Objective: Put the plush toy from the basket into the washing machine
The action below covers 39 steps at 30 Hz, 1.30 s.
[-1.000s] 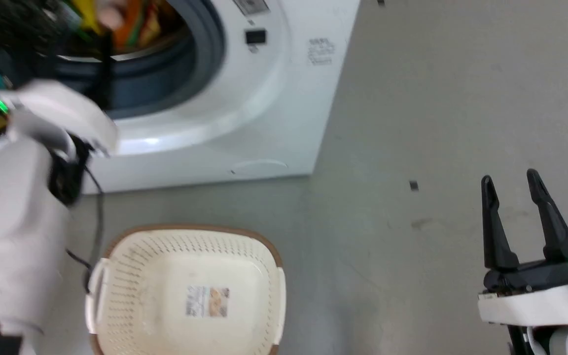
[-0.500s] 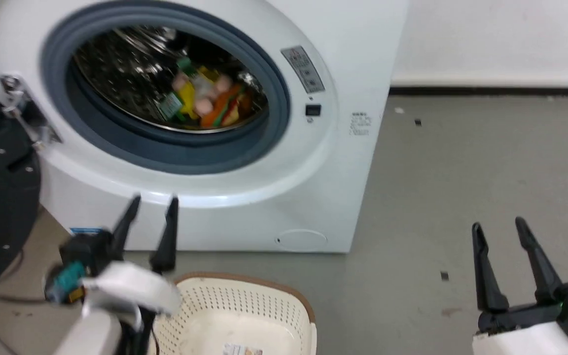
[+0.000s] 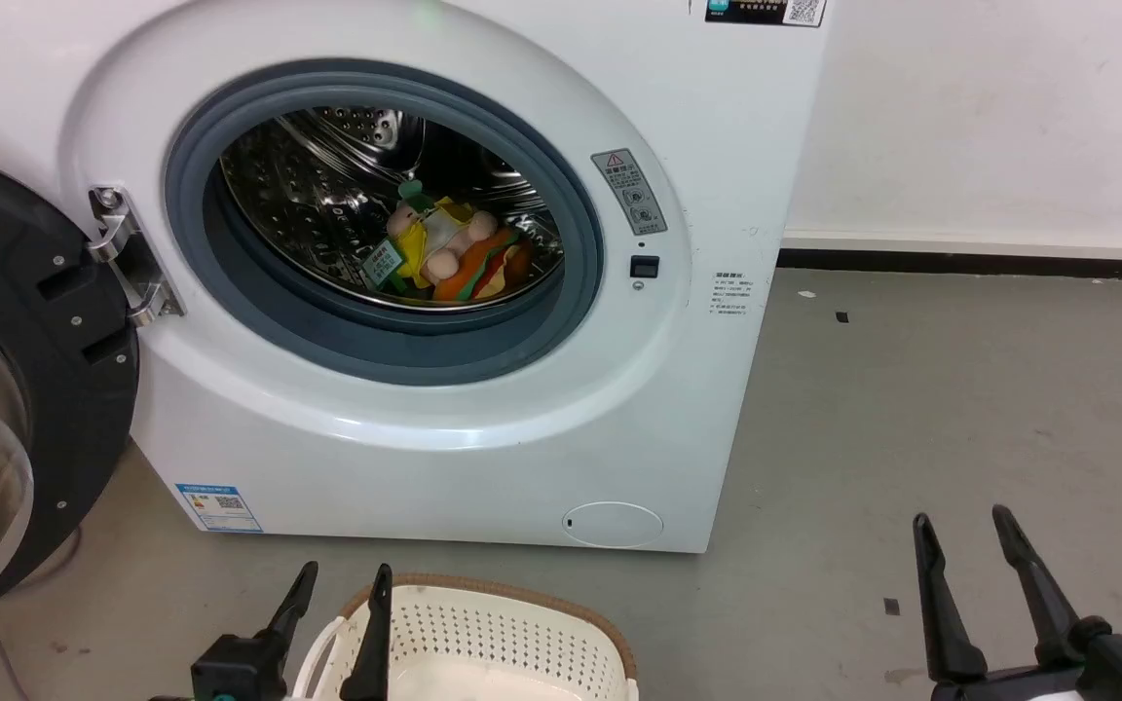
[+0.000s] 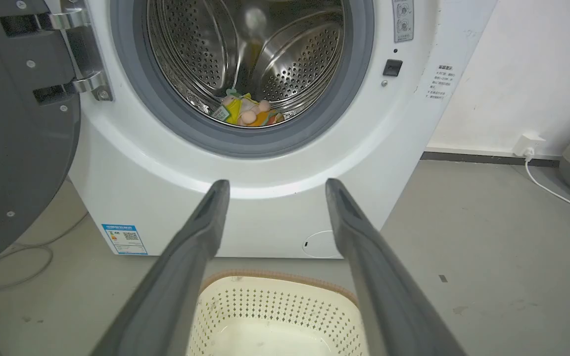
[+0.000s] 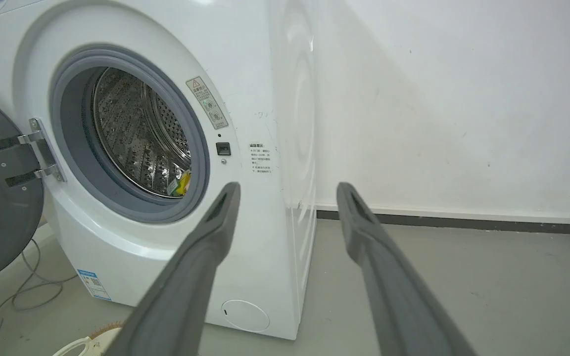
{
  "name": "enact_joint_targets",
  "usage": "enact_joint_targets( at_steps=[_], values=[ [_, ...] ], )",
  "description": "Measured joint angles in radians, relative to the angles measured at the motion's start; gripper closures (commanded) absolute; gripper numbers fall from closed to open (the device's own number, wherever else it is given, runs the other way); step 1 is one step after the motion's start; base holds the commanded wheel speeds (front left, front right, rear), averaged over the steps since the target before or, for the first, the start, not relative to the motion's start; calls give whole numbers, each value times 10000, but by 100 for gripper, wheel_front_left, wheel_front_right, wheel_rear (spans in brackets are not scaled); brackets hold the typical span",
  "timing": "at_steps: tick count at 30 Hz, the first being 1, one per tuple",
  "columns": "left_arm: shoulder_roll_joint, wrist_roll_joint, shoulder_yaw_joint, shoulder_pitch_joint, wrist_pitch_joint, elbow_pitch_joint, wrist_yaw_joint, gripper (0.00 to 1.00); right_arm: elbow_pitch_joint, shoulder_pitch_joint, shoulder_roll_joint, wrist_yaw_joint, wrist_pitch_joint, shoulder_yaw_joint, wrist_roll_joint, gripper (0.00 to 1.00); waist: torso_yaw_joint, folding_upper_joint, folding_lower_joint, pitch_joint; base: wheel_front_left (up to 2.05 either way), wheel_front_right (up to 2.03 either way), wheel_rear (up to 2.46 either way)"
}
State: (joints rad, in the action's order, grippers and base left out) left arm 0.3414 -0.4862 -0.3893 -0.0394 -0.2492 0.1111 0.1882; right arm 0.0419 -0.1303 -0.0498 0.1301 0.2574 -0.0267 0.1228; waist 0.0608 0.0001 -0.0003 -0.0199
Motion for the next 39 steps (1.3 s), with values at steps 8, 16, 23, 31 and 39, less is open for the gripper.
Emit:
enact_joint_targets(
  at_steps=[8, 16, 23, 31, 39],
  values=[
    [-435, 483, 393, -262, -63, -525, 36, 100, -61, -38, 0, 0, -4, 40, 2, 100, 15, 0, 1, -12, 0, 0, 0],
    [-499, 608, 502, -261, 36, -529, 17, 100, -63, -36, 0, 0, -100, 36, 0, 100, -15, 0, 3, -3, 0, 0, 0],
    [-646, 823, 692, -252, 176, -539, -134, 100, -65, -29, 0, 0, -238, 42, -21, 100, -50, 0, 3, 9, 0, 0, 0],
    [-784, 1080, 878, -241, 301, -554, -240, 100, -77, 3, 0, 0, -368, 48, -128, 100, -85, 1, 3, 21, 0, 0, 0],
    [-959, 1386, 1143, -228, 479, -596, -341, 100, -92, 121, 0, 0, -545, 61, -253, 100, -129, 0, 3, 36, 0, 0, 0]
  ],
)
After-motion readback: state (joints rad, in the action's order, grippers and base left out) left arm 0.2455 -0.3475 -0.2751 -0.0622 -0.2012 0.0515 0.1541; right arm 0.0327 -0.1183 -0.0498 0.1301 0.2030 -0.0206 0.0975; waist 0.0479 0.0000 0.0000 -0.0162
